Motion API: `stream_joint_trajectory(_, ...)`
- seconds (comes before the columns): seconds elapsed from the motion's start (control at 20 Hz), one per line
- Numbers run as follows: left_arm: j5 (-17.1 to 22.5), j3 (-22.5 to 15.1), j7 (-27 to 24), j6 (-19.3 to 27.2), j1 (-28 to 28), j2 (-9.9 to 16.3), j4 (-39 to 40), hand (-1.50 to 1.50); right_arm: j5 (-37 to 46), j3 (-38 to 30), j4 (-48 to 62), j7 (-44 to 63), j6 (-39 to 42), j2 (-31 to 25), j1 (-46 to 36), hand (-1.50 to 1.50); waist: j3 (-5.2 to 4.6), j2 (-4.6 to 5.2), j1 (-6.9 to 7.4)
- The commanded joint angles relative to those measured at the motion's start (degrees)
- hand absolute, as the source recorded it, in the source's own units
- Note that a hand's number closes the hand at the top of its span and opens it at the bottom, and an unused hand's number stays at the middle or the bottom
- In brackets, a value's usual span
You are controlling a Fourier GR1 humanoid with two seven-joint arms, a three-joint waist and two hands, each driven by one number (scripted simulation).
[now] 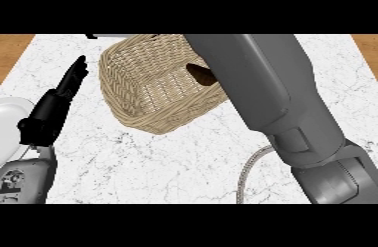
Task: Pick the croissant from the placemat and place it in the basket
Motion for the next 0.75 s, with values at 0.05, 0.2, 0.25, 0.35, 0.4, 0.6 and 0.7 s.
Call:
stream_joint_trajectory(0.05,-0.09,0.93,0.34,0.27,0.55,0.63,-0.06,0.0,4.32,-3.65,-4.32,7.56,-15.61,-1.09,-0.03,-1.5,0.1,-0.21,-1.36)
stream_joint_trajectory(0.2,0.43,1.39,1.16,0.07,1.64,0.83,-1.16,0.0,10.12,-4.18,-6.96,10.5,-20.17,-2.28,0.0,-1.5,0.09,-0.8,-1.75)
stream_joint_trajectory(0.25,-0.11,1.4,-0.89,0.73,2.31,0.48,-0.12,0.0,12.21,-4.22,-8.24,9.93,-23.54,-2.05,1.42,-1.5,0.05,-0.55,-2.12)
stream_joint_trajectory(0.35,0.09,1.62,-0.1,0.08,2.9,1.14,-0.47,0.0,13.76,-6.72,-11.18,10.73,-23.62,-4.18,2.24,-1.5,0.13,-0.98,-3.02)
stream_joint_trajectory(0.4,-0.21,0.98,-0.79,1.03,3.77,-0.22,-1.0,0.0,16.14,-5.98,-12.06,11.97,-24.57,-2.53,4.08,-1.5,0.1,-0.99,-3.03)
stream_joint_trajectory(0.6,1.34,2.73,-0.04,-0.26,5.26,1.19,-1.69,0.0,22.12,-8.48,-19.19,13.71,-25.06,-3.83,7.32,-1.5,0.13,-1.57,-3.83)
stream_joint_trajectory(0.7,0.86,3.51,-0.88,0.92,4.55,1.16,-0.69,0.0,23.81,-9.58,-24.83,13.36,-23.41,-3.61,10.03,-1.5,0.16,-1.82,-5.55)
